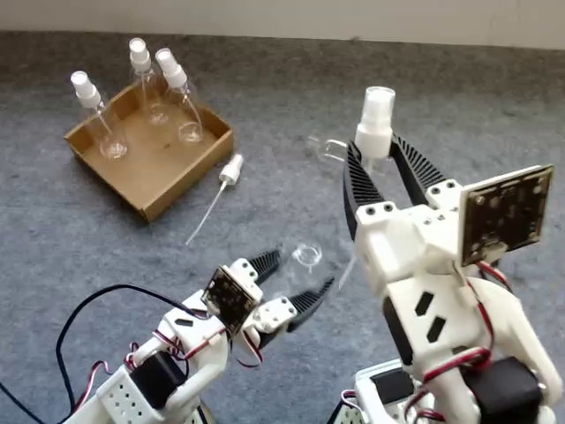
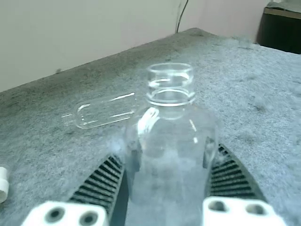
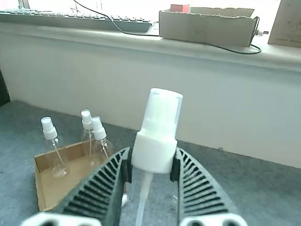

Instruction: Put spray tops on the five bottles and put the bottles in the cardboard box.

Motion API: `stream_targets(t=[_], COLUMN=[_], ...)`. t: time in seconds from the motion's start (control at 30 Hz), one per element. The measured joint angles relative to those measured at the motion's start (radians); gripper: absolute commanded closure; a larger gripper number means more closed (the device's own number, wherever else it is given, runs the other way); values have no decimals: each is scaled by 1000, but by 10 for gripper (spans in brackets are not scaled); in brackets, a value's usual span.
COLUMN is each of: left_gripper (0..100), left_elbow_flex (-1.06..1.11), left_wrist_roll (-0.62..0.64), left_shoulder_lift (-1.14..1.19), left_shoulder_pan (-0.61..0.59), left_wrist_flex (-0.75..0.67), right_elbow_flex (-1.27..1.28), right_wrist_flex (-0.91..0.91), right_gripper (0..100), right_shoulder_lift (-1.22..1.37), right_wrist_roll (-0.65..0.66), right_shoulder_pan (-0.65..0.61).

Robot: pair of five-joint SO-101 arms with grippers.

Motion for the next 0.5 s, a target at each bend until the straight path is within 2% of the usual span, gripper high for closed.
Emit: stream_targets(t=[0.17, 0.33, 0.5], left_gripper=[965, 965, 965], left_elbow_flex=[0, 0, 0], left_wrist_roll=[0, 0, 0], left_shoulder_lift=[0, 0, 0], left_shoulder_pan=[86, 98, 98], left_wrist_flex=[0, 0, 0], right_elbow_flex=[219, 342, 384], right_wrist_flex=[-164, -267, -292], right_gripper=[943, 943, 943], right_shoulder_lift=[-98, -164, -189], right_wrist_roll=[0, 0, 0], right_shoulder_pan=[2, 2, 2])
